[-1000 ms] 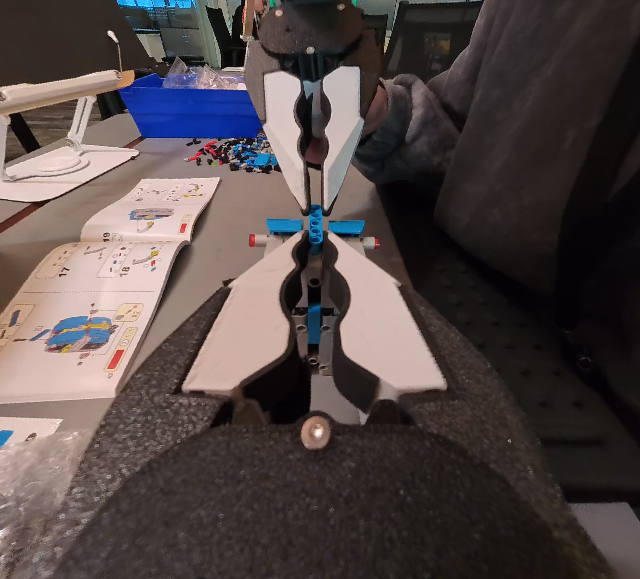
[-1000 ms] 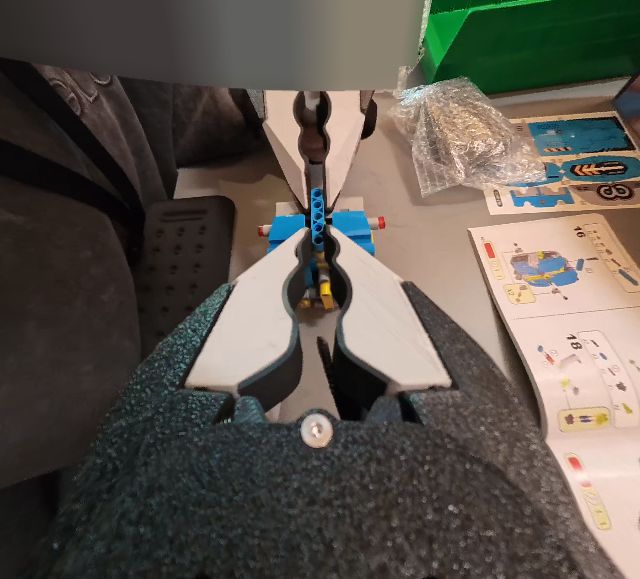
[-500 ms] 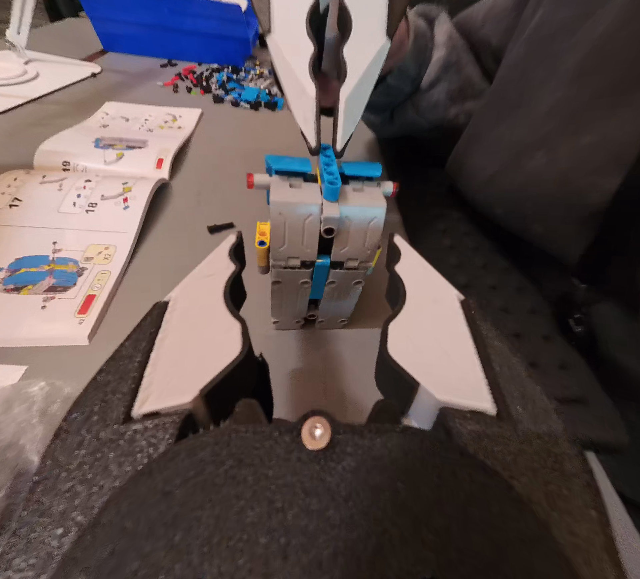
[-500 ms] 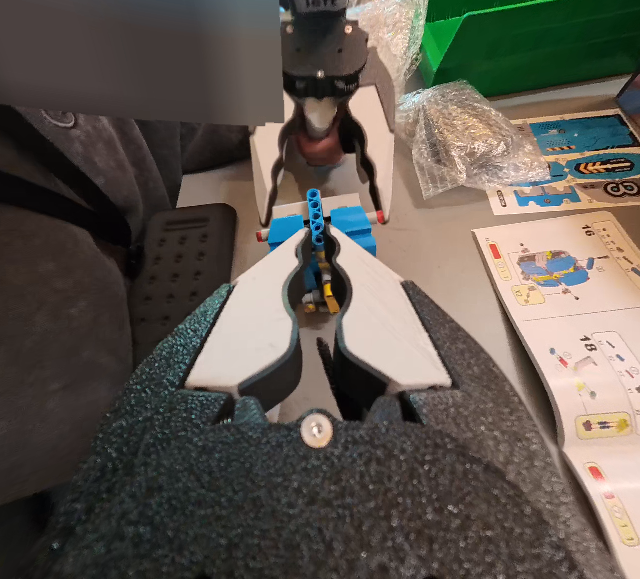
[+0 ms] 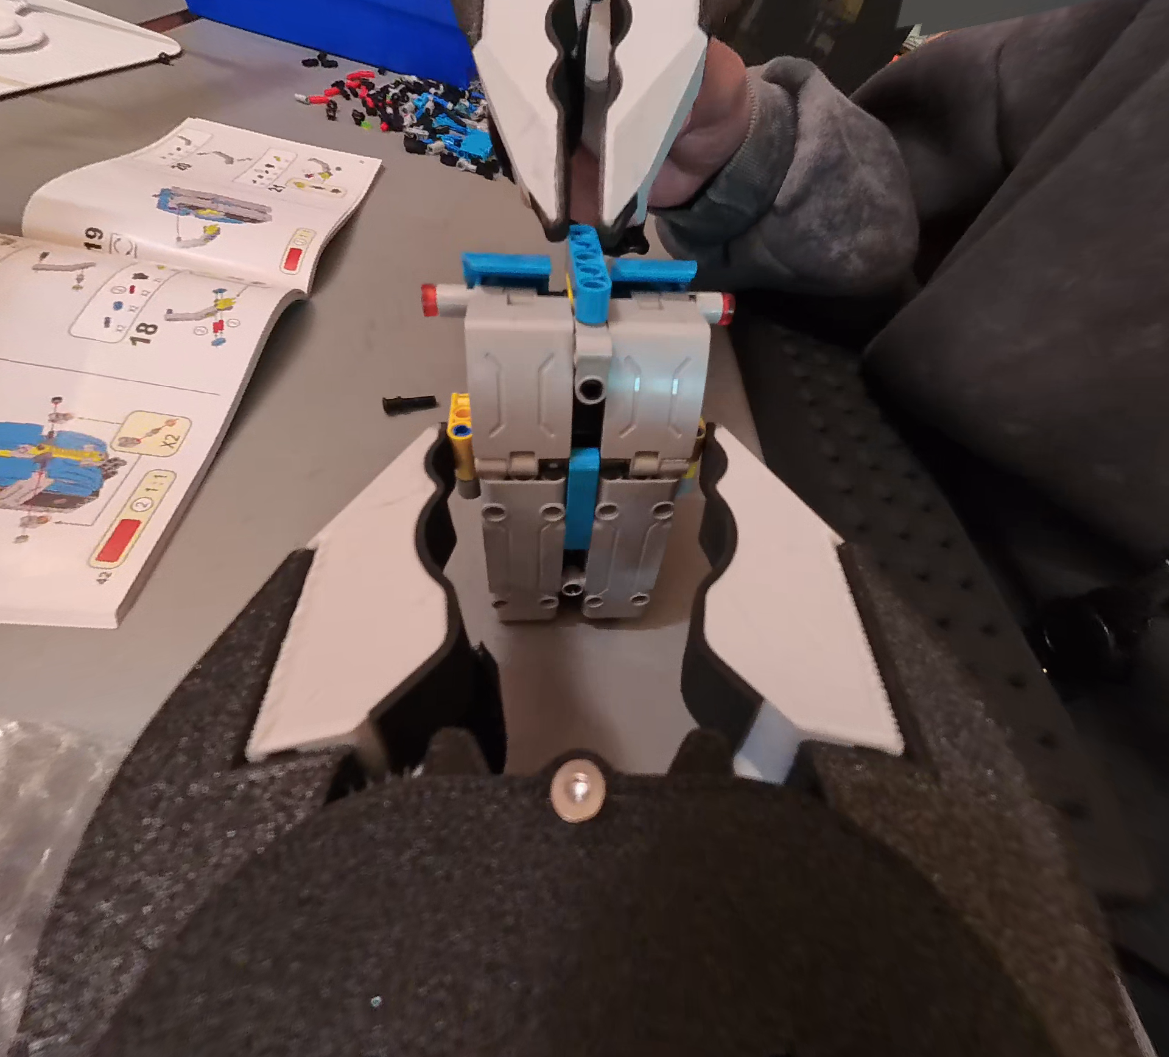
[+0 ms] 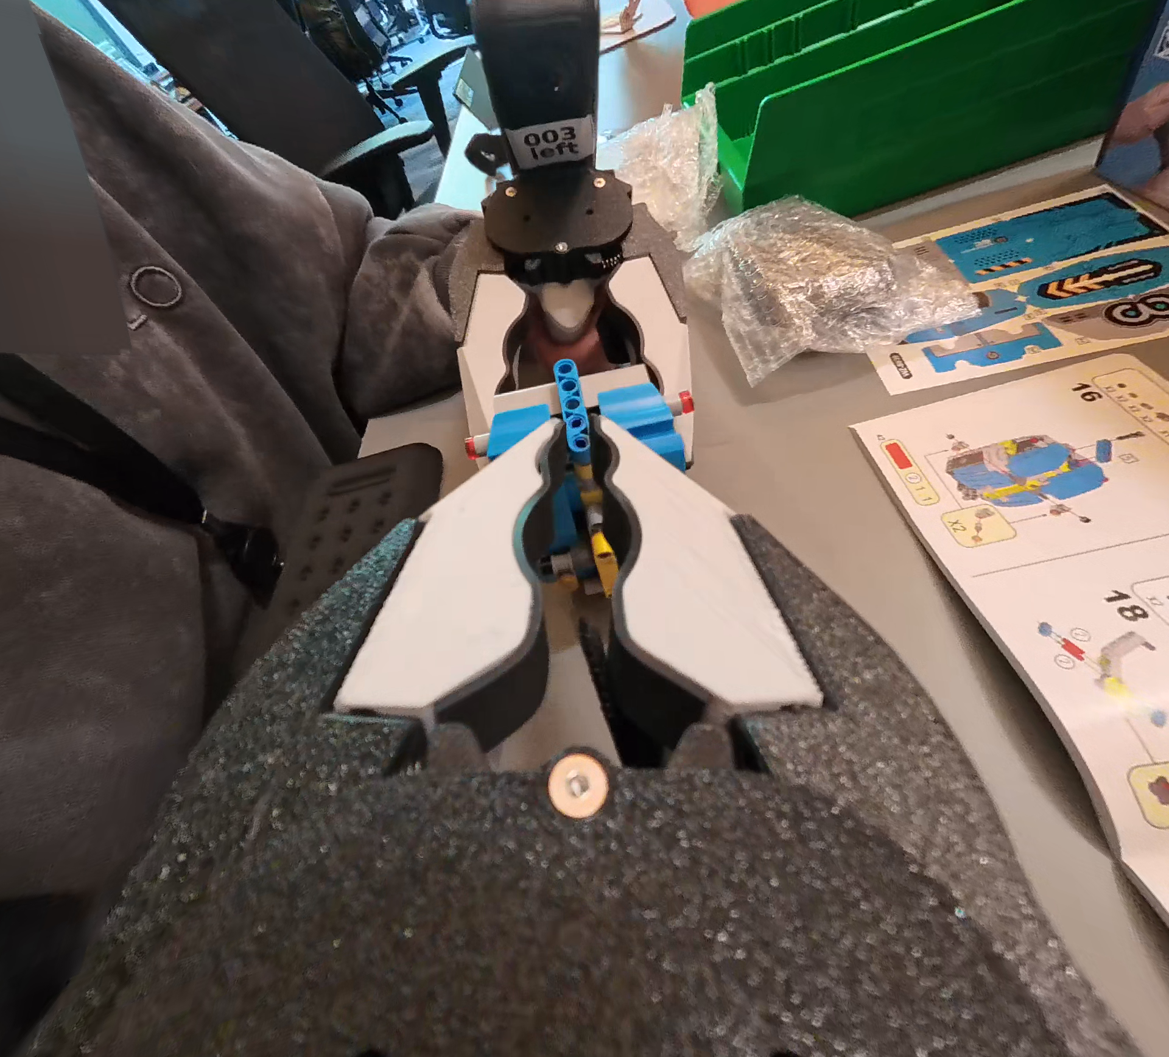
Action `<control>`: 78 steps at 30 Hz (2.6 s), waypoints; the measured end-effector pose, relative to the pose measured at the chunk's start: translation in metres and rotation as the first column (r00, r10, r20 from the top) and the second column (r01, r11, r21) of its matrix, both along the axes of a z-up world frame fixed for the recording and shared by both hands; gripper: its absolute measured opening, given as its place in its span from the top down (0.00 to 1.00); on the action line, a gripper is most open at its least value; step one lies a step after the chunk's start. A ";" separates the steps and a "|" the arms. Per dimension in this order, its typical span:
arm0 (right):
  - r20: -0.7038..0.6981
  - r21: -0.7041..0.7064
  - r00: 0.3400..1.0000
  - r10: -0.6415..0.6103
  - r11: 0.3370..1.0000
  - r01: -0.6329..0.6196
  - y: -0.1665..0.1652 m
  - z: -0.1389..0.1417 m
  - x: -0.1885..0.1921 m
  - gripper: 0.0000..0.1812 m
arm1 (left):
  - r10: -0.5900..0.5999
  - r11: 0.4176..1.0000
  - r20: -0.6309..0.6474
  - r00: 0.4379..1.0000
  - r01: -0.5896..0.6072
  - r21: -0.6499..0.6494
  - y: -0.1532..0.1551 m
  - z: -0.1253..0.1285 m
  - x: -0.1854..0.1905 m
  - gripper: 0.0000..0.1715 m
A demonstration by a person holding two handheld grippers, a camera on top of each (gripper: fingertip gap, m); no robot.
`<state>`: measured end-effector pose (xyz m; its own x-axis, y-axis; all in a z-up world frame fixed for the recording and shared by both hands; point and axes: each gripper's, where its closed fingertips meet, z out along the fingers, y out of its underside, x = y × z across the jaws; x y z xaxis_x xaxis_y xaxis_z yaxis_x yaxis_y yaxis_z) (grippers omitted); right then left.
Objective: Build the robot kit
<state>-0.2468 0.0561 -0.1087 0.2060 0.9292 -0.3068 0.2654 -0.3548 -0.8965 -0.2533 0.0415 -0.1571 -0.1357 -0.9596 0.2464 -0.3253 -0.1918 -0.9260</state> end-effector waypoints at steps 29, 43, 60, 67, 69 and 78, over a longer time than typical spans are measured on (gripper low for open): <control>0.539 -0.026 0.808 -0.239 0.954 0.299 0.050 -0.114 0.057 0.89 | 0.020 0.986 -0.020 1.000 -0.016 0.165 -0.008 -0.007 -0.005 0.54; 0.355 -0.092 0.894 -0.273 0.942 0.324 0.059 -0.088 0.043 0.97 | 0.064 0.994 0.137 0.989 -0.076 0.083 -0.003 0.026 -0.013 0.55; -0.214 0.022 0.971 -0.105 0.993 0.113 0.028 0.059 -0.082 0.97 | 0.311 0.947 0.465 0.829 -0.314 -0.075 0.024 0.104 -0.036 0.77; -0.290 -0.066 0.949 -0.122 0.992 0.107 0.023 0.060 -0.077 0.97 | 0.318 0.941 0.426 0.847 -0.338 -0.028 0.030 0.098 -0.041 0.98; -0.291 -0.080 0.949 -0.122 0.992 0.103 0.022 0.055 -0.074 0.97 | 0.301 0.947 0.402 0.865 -0.320 -0.023 0.030 0.093 -0.040 0.98; -0.200 -0.111 0.974 -0.107 0.990 0.086 0.025 0.036 -0.063 0.97 | 0.325 0.905 0.291 0.900 -0.385 0.178 0.037 0.072 -0.037 0.98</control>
